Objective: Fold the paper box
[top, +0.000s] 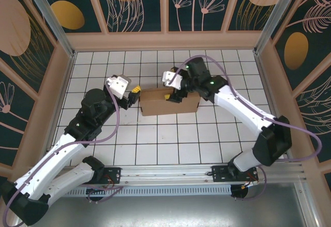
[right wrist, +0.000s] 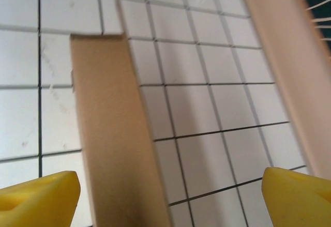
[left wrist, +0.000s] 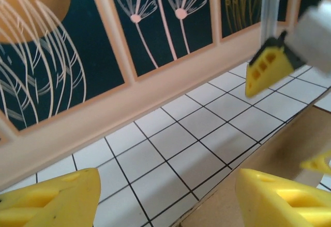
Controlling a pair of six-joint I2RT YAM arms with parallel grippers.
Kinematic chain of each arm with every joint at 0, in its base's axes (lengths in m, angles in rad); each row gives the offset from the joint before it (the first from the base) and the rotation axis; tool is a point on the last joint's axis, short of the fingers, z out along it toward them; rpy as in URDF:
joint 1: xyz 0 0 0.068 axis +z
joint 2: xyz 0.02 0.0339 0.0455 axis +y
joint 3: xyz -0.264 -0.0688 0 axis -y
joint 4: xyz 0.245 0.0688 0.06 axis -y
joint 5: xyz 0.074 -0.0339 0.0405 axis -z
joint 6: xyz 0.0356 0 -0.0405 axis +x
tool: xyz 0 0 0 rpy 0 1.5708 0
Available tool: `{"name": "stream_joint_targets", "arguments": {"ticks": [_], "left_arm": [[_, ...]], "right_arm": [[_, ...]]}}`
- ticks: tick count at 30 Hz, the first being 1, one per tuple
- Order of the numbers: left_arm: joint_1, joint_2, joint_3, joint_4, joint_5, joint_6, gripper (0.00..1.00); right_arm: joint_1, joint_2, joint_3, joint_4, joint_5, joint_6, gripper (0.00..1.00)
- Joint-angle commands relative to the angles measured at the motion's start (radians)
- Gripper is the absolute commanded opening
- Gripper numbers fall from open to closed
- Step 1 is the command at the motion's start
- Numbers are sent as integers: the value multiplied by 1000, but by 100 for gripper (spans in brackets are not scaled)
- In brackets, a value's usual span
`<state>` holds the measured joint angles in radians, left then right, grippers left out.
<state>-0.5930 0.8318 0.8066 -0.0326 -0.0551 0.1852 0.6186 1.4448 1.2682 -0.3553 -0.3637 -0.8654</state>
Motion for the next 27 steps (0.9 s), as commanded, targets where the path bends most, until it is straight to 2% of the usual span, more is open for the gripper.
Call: {"name": "stream_joint_targets", "arguments": {"ticks": [1, 3, 6, 9, 10, 15, 20, 27], "left_arm": [[33, 23, 31, -38, 125, 147, 74], [87, 35, 4, -13, 209, 172, 76], [150, -2, -96, 79, 366, 290, 78], [296, 24, -132, 150, 562, 292, 76], [324, 37, -141, 166, 594, 289, 76], [386, 131, -149, 181, 691, 317, 77], [397, 243, -86, 91, 726, 397, 71], [406, 292, -99, 116, 722, 421, 67]], "right_arm": [[-48, -125, -90, 235, -85, 218, 89], [-63, -202, -164, 345, -116, 342, 87], [-66, -296, -261, 440, -138, 475, 84], [-65, -383, -344, 495, -150, 544, 84], [-66, -409, -367, 507, -147, 559, 84], [-65, -509, -415, 459, -172, 595, 82], [-66, -563, -448, 407, -44, 608, 81], [-66, -604, -481, 403, 54, 592, 80]]}}
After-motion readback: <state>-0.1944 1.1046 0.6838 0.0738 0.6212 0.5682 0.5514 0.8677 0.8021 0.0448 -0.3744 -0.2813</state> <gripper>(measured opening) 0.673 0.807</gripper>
